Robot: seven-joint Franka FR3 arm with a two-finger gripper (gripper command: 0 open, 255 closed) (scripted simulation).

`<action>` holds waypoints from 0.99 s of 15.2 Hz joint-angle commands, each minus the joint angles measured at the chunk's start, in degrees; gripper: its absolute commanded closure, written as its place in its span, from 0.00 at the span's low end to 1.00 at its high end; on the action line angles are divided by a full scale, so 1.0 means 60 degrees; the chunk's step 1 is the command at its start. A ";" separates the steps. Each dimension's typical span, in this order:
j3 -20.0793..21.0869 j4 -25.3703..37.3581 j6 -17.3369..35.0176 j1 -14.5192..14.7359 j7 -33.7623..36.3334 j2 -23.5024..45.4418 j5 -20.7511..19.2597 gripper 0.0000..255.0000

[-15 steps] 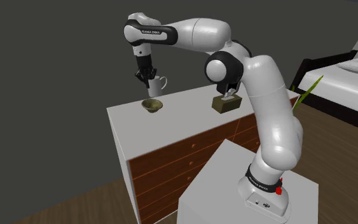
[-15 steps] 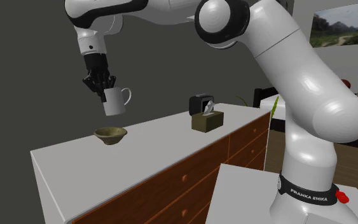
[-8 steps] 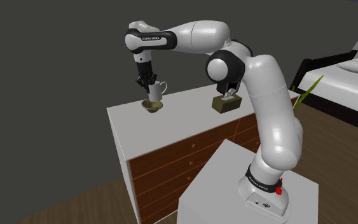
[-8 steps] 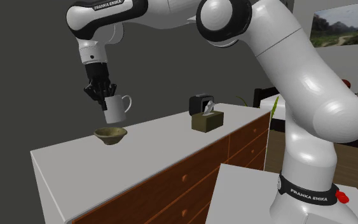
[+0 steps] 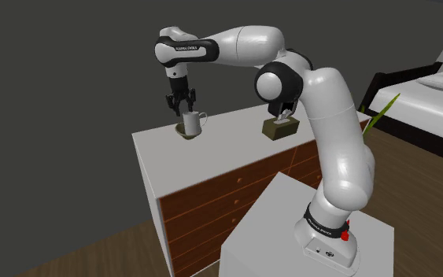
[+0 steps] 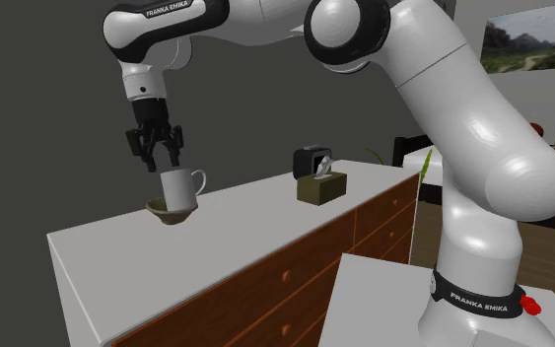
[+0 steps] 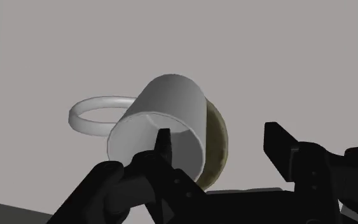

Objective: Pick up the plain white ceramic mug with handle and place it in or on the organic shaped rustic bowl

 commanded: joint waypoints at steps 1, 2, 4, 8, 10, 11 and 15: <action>0.0000 0.0000 0.0000 0.0000 0.0000 0.0000 0.0000 0.00; 0.0000 0.0000 0.0000 0.0000 0.0000 0.0000 0.0000 0.00; 0.0000 0.0000 0.0000 0.0000 0.0000 0.0000 0.0000 0.00; 0.0011 0.2695 -0.1799 -0.0071 0.0013 0.0894 0.0030 0.00; 0.0012 0.2691 -0.1798 -0.0071 0.0013 0.0892 0.0030 0.00; 0.0012 0.2697 -0.1801 -0.0072 0.0013 0.0896 0.0030 0.00; 0.0012 0.2700 -0.1802 -0.0072 0.0013 0.0897 0.0030 0.00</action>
